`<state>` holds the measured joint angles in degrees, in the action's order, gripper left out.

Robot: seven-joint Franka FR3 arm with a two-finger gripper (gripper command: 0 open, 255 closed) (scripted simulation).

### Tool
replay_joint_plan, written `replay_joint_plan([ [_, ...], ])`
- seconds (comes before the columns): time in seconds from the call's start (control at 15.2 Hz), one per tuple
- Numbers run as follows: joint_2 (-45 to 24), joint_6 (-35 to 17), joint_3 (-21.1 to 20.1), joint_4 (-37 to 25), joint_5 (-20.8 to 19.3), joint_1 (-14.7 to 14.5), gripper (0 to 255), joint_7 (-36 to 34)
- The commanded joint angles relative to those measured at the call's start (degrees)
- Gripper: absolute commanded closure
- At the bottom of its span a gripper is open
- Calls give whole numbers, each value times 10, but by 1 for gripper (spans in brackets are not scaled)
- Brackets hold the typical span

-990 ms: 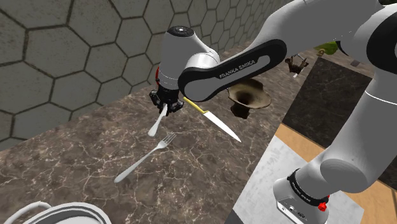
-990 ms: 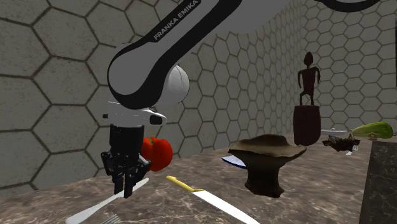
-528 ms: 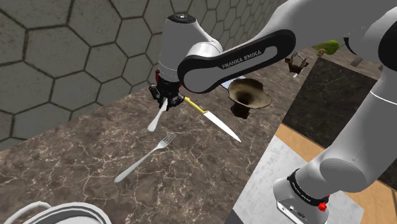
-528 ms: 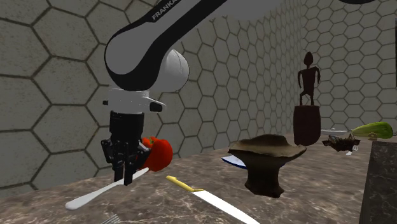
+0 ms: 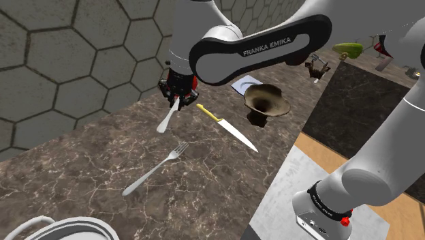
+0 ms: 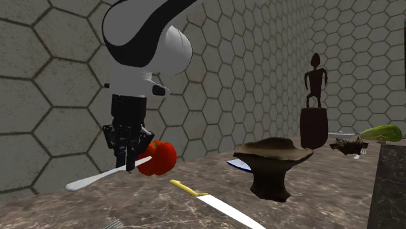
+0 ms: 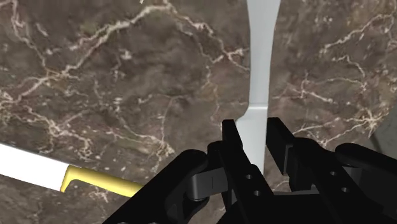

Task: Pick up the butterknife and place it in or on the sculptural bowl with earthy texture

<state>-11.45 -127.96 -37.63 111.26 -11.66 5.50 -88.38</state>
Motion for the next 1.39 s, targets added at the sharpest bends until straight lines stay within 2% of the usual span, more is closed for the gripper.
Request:
replay_joint_plan([
  [0.0, 9, 13, -2, -6, 9, 3, 255, 7],
  [1.32, 49, 156, -10, -119, 48, 9, 255, 37],
])
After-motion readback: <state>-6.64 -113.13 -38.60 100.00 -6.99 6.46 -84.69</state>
